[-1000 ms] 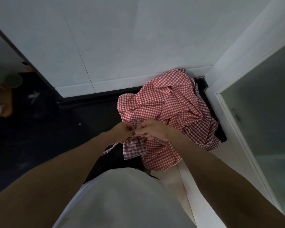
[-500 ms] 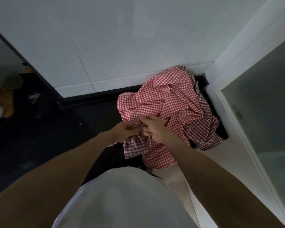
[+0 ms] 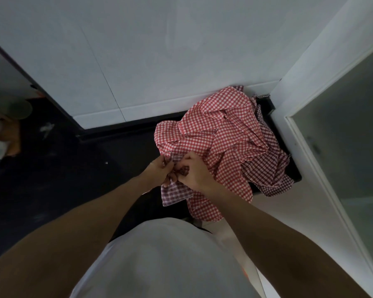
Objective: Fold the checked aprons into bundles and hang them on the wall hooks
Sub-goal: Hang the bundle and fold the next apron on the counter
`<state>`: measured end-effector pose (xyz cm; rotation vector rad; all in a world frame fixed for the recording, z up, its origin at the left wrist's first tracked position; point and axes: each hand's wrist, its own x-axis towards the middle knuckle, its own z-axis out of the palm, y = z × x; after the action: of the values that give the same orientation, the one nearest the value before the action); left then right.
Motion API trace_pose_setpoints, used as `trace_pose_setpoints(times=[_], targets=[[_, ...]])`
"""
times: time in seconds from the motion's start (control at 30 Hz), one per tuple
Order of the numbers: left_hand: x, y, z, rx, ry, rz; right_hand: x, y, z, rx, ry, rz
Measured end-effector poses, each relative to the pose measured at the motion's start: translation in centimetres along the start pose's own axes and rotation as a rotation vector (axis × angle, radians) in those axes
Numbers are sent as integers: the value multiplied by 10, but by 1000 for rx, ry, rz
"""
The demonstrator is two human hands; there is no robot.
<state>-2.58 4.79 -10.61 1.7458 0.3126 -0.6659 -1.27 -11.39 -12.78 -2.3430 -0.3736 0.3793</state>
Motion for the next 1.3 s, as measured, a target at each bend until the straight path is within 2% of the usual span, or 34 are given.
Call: trace_pose_setpoints(times=[0.17,0.27,0.43,0.57,0.63,0.73,0.83,0.9,0.97,1.03,1.1,1.17,1.23,1.3], targets=[[5,0,-7,-29,-107,-76,1,4,2,-37,-3,-99],[3,0,-14,-50,-164,-59,2,0,0,-5,0,-130],[0,-1,-25,187,-10,166,2,-4,-1,15,-18,-88],[3,-4,-21,285,154,211,4,-8,2,59,-59,-28],[5,-7,-18,356,204,300,4,-9,-1,104,-99,24],[6,-14,-16,499,191,442,6,-7,-6,166,-178,106],[5,-11,-17,580,119,486,10,-7,-11,240,-249,204],[6,-6,-16,578,82,445,11,-9,-14,247,-254,224],[8,-1,-16,512,71,326,11,-10,-15,212,-218,223],[8,3,-17,428,61,204,10,-10,-9,0,-140,208],[9,2,-18,251,34,95,5,-10,-3,-161,-15,185],[7,1,-19,58,33,-6,0,-13,0,-209,79,74],[6,0,-18,-16,49,-57,-5,-13,4,-250,66,-8],[5,-1,-15,-15,61,-61,-7,-14,8,-265,73,1]])
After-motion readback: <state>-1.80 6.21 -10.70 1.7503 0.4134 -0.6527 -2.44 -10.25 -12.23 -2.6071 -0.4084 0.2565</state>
